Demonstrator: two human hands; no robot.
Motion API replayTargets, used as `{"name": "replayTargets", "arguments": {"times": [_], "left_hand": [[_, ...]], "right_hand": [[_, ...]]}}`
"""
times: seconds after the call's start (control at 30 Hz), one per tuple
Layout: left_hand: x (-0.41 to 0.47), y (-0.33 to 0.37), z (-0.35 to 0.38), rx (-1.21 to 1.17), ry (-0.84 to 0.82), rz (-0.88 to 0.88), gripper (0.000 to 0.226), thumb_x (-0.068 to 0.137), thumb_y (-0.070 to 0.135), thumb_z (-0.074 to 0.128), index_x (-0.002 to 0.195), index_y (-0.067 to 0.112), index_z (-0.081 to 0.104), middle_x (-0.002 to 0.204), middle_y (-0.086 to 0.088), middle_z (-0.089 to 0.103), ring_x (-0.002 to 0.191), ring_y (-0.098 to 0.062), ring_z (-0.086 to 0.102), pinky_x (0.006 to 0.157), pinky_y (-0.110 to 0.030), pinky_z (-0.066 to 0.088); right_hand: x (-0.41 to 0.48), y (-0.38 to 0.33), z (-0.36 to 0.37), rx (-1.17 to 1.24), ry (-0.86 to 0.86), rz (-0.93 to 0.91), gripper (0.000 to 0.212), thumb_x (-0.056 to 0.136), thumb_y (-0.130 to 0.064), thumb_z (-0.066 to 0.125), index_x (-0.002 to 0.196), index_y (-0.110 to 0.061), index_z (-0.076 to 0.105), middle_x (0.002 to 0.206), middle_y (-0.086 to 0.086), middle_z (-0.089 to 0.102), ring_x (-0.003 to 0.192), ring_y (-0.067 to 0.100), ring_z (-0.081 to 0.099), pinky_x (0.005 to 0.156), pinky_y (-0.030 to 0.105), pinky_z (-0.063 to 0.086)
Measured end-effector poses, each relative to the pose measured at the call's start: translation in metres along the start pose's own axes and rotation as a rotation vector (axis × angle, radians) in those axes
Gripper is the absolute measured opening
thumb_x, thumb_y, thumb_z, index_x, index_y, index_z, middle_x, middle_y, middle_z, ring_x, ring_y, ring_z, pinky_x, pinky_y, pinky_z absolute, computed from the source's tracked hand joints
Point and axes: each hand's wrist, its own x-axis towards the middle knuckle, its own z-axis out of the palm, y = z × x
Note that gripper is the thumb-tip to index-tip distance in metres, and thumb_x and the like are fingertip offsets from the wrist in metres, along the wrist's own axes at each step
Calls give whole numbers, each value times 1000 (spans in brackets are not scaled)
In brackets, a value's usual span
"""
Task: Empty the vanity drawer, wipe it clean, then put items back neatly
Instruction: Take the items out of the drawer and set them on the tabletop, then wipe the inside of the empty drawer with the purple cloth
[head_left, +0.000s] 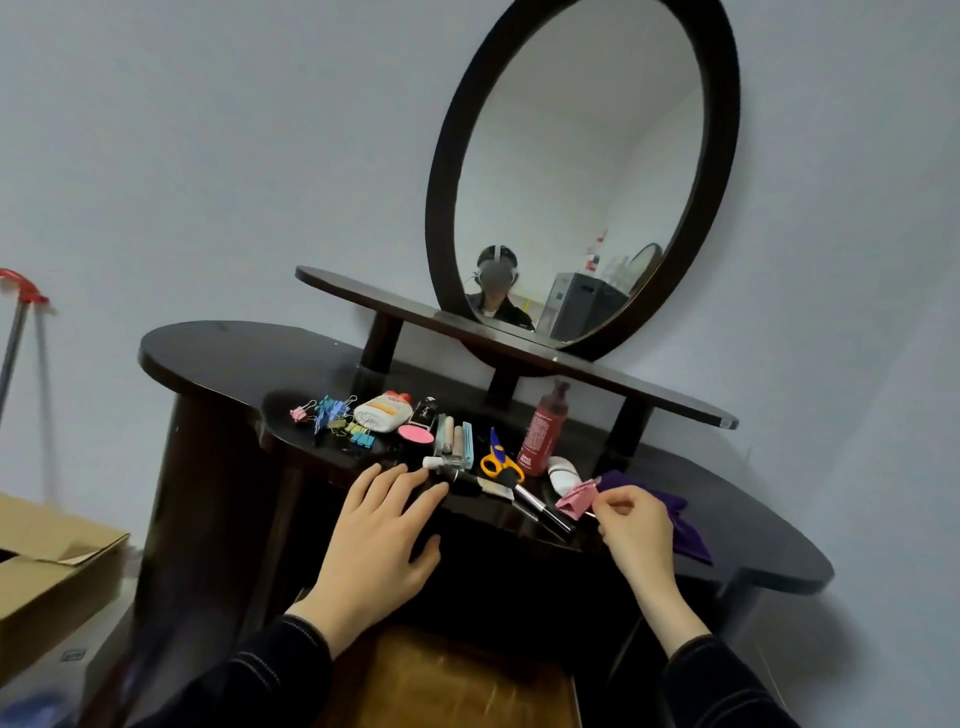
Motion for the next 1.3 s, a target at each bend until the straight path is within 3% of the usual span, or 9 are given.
{"name": "replayTargets", "arguments": {"times": [0.1,0.43,0.53,0.67,0.83,0.9,1.03,1.2,1.3], "left_hand": [[0,2,0,-13,-3,-21,55,82,43,64,135,27,61,136,2,59,132,-24,51,119,-46,27],[-1,5,6,0,63,-29,54,82,39,62,133,24,62,134,1,60,132,-26,51,120,-46,24],[-2,6,6,-2,47,-38,54,81,37,66,134,24,62,134,0,60,133,-26,50,121,-46,23],[-2,5,6,-14,42,-41,54,87,52,57,134,25,62,136,1,60,134,-23,49,120,-46,24],[-2,5,8,-23,55,-45,57,94,62,43,134,27,62,137,2,59,136,-21,47,122,-44,21],[-1,5,9,-17,59,-48,57,95,63,41,134,27,62,137,3,58,136,-21,47,122,-43,20],[-1,4,10,-4,75,-33,57,94,61,42,134,25,62,137,1,59,135,-23,48,122,-45,21],[-4,5,4,-17,39,-34,59,94,62,41,134,25,62,137,0,59,135,-24,47,121,-47,23],[-9,7,-6,-29,18,-35,59,93,61,42,135,24,62,138,-1,58,136,-24,47,120,-48,25]], "right_hand": [[0,-2,-5,-319,-36,-63,11,94,-27,64,86,-24,71,89,-9,69,79,13,62,57,28,41],[-1,8,-14,-420,-125,-216,10,98,-25,62,92,-25,70,96,-9,61,83,9,59,61,25,42],[5,9,-20,-163,-14,-162,10,97,-18,63,91,-20,71,94,-4,68,87,14,64,70,28,45],[19,20,-32,-392,231,-216,10,93,-22,63,101,-25,69,107,0,63,101,21,55,67,29,44],[54,37,-37,-447,-232,-3,63,92,-57,62,147,-31,44,145,9,46,130,37,49,103,47,45],[58,46,-35,-510,-290,-21,51,94,-55,60,138,-30,52,129,5,60,116,32,60,94,42,51],[54,58,-32,-413,-39,-61,17,97,-37,58,107,-24,59,94,-1,68,80,20,62,66,34,47],[44,53,-59,-89,-10,99,13,95,-26,59,92,-13,62,89,7,68,85,31,64,73,39,46],[27,33,-84,165,5,114,8,94,-19,64,87,-21,66,90,5,71,83,21,67,63,30,48]]}}
